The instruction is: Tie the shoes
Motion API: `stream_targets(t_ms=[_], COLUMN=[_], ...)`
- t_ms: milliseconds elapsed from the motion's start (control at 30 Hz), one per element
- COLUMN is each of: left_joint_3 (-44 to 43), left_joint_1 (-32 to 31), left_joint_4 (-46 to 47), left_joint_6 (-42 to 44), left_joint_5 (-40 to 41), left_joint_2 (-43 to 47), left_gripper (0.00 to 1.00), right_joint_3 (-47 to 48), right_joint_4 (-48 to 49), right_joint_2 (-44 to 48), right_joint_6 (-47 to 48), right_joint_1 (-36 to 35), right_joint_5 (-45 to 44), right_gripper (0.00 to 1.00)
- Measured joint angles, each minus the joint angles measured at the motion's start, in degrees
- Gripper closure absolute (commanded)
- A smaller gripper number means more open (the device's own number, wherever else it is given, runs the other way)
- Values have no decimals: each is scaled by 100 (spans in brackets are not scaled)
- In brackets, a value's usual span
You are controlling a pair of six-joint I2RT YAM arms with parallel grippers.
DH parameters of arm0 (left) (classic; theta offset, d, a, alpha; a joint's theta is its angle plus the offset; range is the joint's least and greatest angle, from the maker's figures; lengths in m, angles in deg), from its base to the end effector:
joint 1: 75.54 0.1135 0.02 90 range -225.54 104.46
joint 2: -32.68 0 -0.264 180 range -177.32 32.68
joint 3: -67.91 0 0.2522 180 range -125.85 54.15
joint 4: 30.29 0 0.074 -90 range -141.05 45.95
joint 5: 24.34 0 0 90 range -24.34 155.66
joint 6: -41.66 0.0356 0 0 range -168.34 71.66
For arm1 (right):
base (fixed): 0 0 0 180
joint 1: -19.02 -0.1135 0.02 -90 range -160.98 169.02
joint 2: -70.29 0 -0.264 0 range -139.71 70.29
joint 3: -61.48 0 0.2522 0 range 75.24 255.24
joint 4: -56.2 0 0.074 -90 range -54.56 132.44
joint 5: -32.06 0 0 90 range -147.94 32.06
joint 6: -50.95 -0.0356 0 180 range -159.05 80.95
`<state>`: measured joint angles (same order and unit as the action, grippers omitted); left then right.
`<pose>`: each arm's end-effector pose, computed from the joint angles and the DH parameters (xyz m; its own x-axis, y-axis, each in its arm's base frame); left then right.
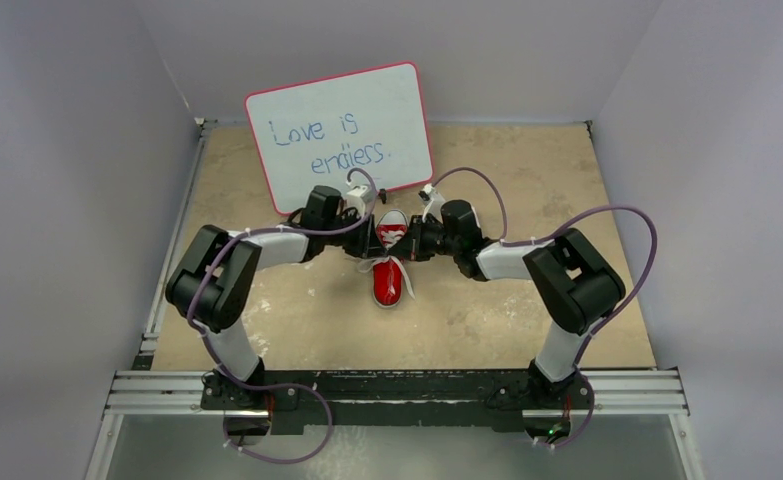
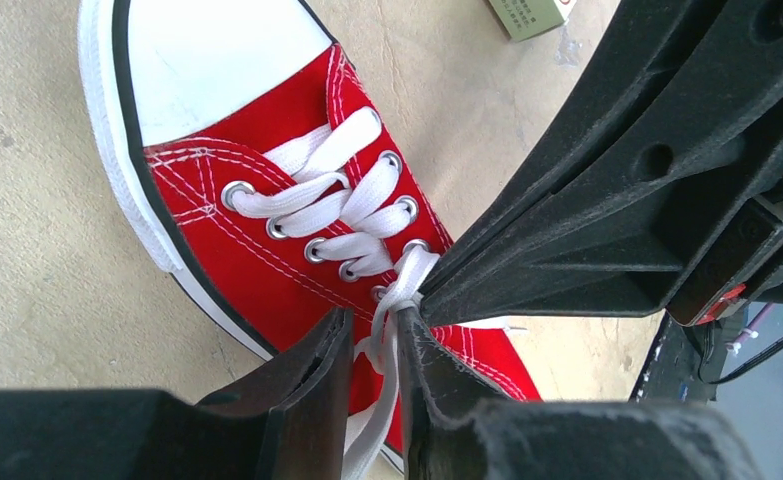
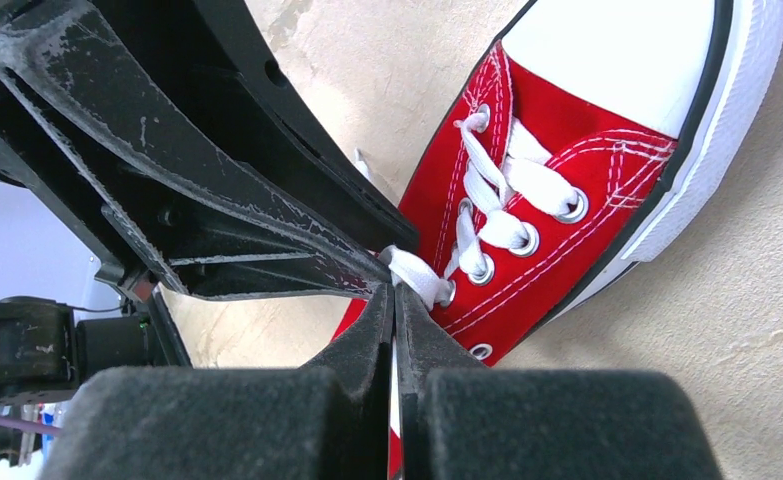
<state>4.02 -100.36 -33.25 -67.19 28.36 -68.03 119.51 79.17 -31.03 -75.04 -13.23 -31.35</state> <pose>0.3082 -0.1663 0.1563 -0.7940 0.0841 -0.6020 0.5284 0.5850 -0.6152 0.2914 0.2027 0.1627 -0.7266 0.1629 -0.6674 -0.5007 0.5396 0.6768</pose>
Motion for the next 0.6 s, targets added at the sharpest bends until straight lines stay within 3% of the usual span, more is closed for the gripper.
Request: stream_targets(t_ms=[200,400,600], left_joint_3=[-2,-2,-2], left_joint_1=[-39,-114,-188], left_joint_4=[37,61,98], left_joint_6=[0,0,0], left_joint_5=[31,219,494], left_joint_2=[-57,-63,-63], left_gripper=[92,99,100], right_joint_3=[0,0,216], right_joint_4=[-13,-205,-1300], right_joint_2=[0,111,1080], right_joint_6=[2,57,758], right_joint_1=[0,0,107], right_joint_5=[7,28,63], right_gripper=[100,62,53])
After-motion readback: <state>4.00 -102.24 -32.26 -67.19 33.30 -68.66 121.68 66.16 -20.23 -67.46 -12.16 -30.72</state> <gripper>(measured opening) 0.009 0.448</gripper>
